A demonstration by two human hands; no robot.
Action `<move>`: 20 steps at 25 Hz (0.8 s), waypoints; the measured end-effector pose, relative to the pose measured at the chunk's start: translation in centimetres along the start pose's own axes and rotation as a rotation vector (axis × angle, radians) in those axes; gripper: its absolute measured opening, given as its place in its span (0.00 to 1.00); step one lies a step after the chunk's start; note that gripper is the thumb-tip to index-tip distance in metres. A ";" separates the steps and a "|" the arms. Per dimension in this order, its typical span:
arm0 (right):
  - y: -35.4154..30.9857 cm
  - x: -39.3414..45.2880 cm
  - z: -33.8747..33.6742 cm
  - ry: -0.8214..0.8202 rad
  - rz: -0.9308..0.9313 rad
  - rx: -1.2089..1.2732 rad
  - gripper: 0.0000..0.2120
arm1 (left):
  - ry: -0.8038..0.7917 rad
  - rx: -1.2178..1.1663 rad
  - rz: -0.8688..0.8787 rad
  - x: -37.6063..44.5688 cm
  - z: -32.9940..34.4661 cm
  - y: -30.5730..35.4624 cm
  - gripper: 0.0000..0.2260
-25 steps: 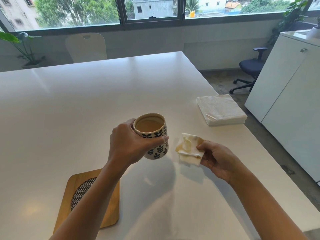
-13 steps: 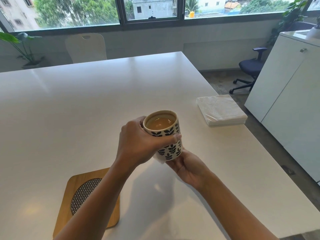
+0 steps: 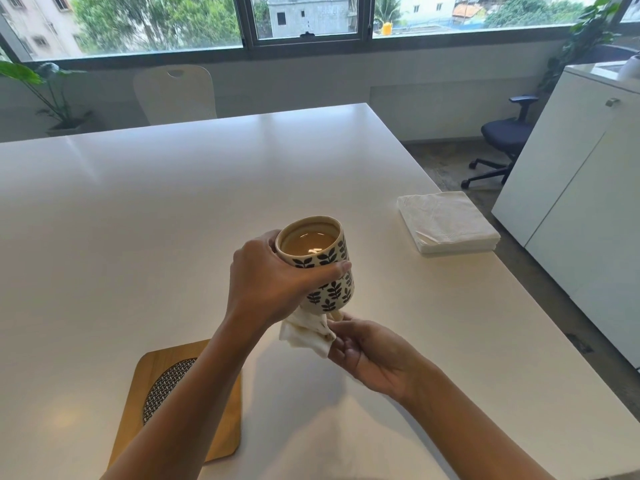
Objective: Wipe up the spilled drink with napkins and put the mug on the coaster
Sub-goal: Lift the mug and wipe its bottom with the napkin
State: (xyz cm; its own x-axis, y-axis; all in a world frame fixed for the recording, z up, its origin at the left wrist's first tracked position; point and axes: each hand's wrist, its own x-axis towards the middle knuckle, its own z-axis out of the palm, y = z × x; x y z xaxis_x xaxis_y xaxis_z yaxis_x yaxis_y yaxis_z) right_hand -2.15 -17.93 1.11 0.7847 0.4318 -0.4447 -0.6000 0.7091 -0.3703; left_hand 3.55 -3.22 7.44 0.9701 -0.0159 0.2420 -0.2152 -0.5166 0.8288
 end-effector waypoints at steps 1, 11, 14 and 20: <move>-0.1 -0.2 -0.1 -0.020 0.002 -0.003 0.23 | 0.011 0.014 -0.004 0.1 -0.1 -0.2 0.30; -2.8 -1.8 -3.6 0.028 -0.032 -0.179 0.31 | 0.112 0.071 -0.081 1.0 -1.3 -1.9 0.27; -4.5 -1.5 -3.5 0.178 -0.125 -0.310 0.27 | 0.161 0.078 -0.109 1.2 -2.3 -2.4 0.28; -7.5 1.6 0.2 0.464 -0.540 -1.066 0.12 | 0.286 0.105 -0.177 1.9 -5.3 -3.7 0.30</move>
State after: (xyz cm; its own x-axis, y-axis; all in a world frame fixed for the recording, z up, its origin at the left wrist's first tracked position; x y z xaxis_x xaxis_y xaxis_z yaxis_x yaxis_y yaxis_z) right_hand 3.60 -22.41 3.37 0.9681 -0.1562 -0.1959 -0.2199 -0.1552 -0.9631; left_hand 5.63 3.22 7.53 0.9175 0.3149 0.2431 -0.0193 -0.5751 0.8179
